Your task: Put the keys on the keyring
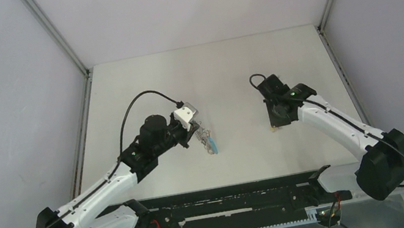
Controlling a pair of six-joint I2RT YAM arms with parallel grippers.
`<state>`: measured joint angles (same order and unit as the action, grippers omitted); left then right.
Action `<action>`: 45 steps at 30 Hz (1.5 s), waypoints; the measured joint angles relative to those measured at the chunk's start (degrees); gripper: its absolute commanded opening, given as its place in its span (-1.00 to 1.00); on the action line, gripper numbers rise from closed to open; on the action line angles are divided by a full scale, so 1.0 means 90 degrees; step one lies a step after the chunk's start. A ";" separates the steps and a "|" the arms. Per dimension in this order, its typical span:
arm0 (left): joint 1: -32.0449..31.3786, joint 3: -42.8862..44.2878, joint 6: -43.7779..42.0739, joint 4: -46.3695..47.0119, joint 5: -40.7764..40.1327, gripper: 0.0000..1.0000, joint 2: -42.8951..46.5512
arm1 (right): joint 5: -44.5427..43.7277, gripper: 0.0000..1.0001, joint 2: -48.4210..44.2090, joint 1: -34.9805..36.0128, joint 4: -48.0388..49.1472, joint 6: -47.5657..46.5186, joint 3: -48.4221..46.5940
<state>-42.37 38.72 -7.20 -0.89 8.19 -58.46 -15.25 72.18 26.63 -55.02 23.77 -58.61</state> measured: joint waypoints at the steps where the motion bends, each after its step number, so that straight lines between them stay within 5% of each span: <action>1: 0.0000 0.0000 0.0000 -0.0015 0.0005 -1.00 0.0015 | -0.0017 -1.00 0.0005 0.0124 -0.0126 0.0080 0.0002; 12: 0.0000 0.0000 -0.0007 -0.0063 0.0010 -1.00 0.0075 | -0.0063 -1.00 0.1693 0.0714 -0.0529 0.0282 -0.0100; 30: 0.0000 0.0000 -0.0112 -0.0112 0.0087 -1.00 0.0180 | 0.0330 -0.74 0.4573 0.0923 0.0209 -0.0709 -0.2759; 35: 0.0000 0.0000 -0.0112 -0.0112 0.0104 -1.00 0.0180 | 0.0369 -0.46 0.4461 0.0925 0.0483 -0.0862 -0.2674; 45: 0.0000 -0.0002 -0.0109 -0.0109 0.0102 -1.00 0.0182 | 0.0512 -0.23 0.2115 0.0831 0.1911 -0.0415 -0.0357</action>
<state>-42.37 38.70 -8.19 -1.87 9.10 -56.82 -10.63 91.22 34.11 -37.82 20.03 -61.82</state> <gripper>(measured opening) 0.010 0.355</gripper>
